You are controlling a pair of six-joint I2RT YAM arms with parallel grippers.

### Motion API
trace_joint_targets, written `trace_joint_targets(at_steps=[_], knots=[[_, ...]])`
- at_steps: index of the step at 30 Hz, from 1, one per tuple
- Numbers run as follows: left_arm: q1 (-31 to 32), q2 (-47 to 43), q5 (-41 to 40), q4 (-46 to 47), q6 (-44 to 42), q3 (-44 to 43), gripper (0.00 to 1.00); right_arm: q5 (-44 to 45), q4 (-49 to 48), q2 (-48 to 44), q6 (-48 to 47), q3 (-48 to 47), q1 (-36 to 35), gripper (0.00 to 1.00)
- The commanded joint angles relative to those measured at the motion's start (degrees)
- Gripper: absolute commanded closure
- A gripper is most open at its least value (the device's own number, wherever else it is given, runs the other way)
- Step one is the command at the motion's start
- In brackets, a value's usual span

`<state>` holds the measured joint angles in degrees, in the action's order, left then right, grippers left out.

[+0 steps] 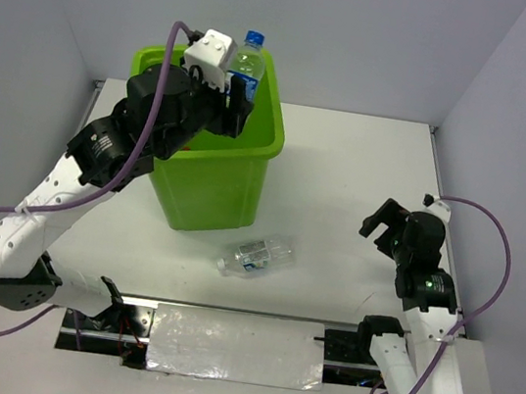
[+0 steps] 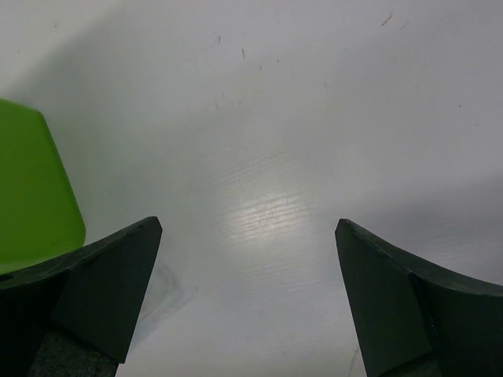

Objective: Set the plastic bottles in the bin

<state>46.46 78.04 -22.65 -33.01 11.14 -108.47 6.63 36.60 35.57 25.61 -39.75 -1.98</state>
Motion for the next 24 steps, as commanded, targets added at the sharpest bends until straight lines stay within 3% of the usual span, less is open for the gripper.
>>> trace_joint_targets(at_steps=[1,2,4,6,8,9,24], knots=[[-2.15,-2.19,-2.21,0.85,2.48,3.25,0.61,-0.22,-2.32,0.29,-1.08,0.28,0.31,0.00],[-3.38,-3.15,-2.04,0.67,3.71,4.30,0.59,-0.13,-2.24,0.46,-1.00,0.28,0.31,0.00],[-4.09,-4.47,-1.52,0.06,4.42,7.29,0.46,-0.22,-2.23,0.64,-1.08,0.28,0.31,0.00],[-4.53,-5.00,-1.86,-0.73,5.39,9.06,0.24,-0.39,-2.32,0.81,-1.17,0.28,0.31,0.00],[-4.62,-5.44,-1.25,-0.91,5.21,9.67,0.08,-0.66,-2.32,0.82,-1.35,0.37,0.31,0.00],[-4.62,-5.44,-1.16,-0.91,5.30,9.68,0.04,-1.27,-2.67,0.99,-1.52,0.46,0.31,0.00],[-2.87,-0.01,12.64,-4.51,-1.02,-1.30,0.01,-7.60,-4.52,1.61,-3.81,0.81,0.31,0.00]])
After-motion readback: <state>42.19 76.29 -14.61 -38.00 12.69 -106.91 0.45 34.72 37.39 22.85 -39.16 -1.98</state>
